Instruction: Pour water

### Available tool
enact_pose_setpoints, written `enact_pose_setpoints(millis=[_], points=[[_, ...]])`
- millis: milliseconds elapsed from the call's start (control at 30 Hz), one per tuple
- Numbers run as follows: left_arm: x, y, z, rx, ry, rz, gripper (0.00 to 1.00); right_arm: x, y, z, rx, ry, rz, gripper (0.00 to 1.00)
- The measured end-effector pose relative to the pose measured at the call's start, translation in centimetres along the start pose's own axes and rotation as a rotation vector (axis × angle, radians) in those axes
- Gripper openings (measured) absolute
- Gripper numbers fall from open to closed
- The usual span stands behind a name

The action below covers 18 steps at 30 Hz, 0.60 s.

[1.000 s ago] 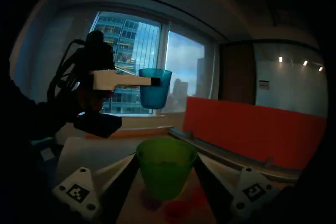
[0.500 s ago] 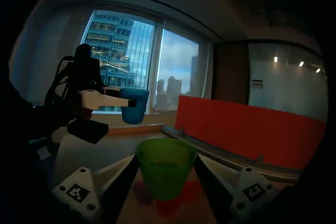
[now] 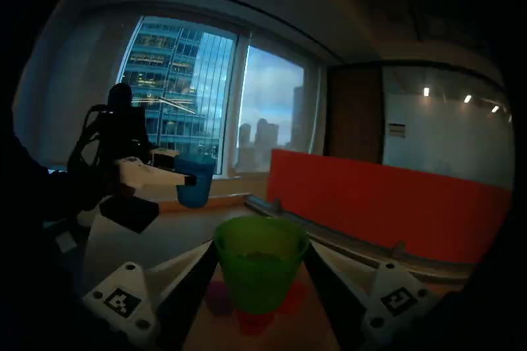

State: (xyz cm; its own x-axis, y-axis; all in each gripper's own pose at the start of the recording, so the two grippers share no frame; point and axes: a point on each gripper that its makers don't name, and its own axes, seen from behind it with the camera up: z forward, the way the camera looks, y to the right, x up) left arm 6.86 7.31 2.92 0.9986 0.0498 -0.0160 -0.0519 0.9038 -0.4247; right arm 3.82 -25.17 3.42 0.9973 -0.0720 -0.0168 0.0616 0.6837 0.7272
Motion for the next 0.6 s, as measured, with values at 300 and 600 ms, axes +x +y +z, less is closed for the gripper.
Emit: enact_pose_setpoints(millis=[300, 600], points=[[-2.0, 0.0, -0.6, 0.003, -0.033, 0.021, 0.84, -0.6, -0.5, 0.4, 0.010, -0.017, 0.009, 0.90], [-5.3, 0.3, -1.1, -0.002, -0.095, 0.028, 0.85, -2.4, -1.2, 0.8, 0.029, -0.066, 0.001, 0.91]])
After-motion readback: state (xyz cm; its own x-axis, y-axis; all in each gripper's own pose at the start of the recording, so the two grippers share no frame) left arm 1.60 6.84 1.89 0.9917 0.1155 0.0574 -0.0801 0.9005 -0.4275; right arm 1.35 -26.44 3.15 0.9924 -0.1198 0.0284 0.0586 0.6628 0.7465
